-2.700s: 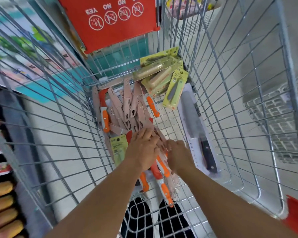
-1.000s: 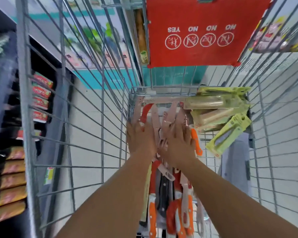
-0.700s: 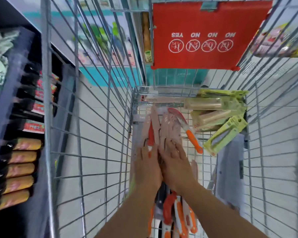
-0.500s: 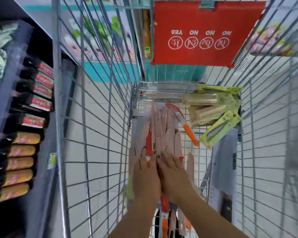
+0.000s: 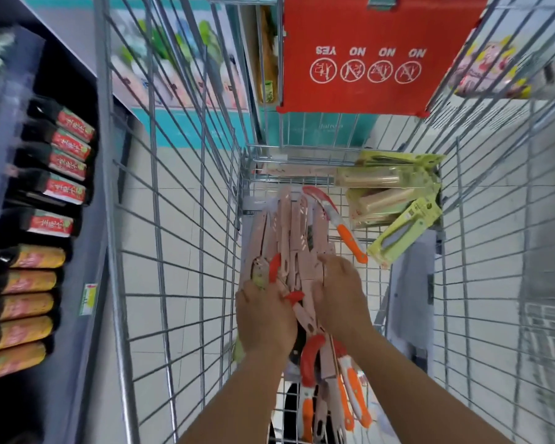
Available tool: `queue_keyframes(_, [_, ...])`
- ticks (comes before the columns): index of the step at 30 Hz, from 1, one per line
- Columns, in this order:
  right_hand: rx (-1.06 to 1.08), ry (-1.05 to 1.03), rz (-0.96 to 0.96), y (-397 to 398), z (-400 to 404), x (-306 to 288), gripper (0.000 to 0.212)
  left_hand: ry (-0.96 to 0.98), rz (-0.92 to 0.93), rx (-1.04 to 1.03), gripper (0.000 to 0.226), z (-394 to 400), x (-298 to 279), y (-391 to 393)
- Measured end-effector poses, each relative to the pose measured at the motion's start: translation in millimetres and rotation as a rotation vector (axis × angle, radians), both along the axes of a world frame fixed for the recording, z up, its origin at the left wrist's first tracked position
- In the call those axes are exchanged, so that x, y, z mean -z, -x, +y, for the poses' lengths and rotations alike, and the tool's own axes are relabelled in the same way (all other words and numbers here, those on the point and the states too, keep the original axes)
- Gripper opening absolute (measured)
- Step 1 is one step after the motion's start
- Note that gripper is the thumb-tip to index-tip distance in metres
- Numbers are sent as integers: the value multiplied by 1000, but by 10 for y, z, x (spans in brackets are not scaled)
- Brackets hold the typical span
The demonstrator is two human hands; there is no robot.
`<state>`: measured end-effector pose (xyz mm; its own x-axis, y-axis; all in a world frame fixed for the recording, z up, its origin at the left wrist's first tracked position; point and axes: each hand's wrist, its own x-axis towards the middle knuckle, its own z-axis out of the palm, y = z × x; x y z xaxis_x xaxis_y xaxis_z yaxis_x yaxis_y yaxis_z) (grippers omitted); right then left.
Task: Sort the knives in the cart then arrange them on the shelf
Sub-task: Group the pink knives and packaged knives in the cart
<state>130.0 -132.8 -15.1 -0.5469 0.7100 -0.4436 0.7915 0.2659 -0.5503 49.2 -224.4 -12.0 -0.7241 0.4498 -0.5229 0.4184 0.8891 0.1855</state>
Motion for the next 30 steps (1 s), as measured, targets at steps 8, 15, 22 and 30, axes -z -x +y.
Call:
queue_keyframes(8, [-133, -168, -315, 222, 578, 315, 60, -155, -58, 151, 48, 536, 47, 266])
queue_keyframes(15, [-54, -155, -364, 197, 609, 392, 34, -34, -30, 330, 75, 573, 225, 258])
queue_keyframes(22, [45, -105, -267, -230, 293, 255, 29, -90, -33, 84, 59, 401, 157, 210])
queue_keyframes(30, [350, -16, -28, -516, 112, 106, 43, -128, -61, 5, 46, 174, 188, 148])
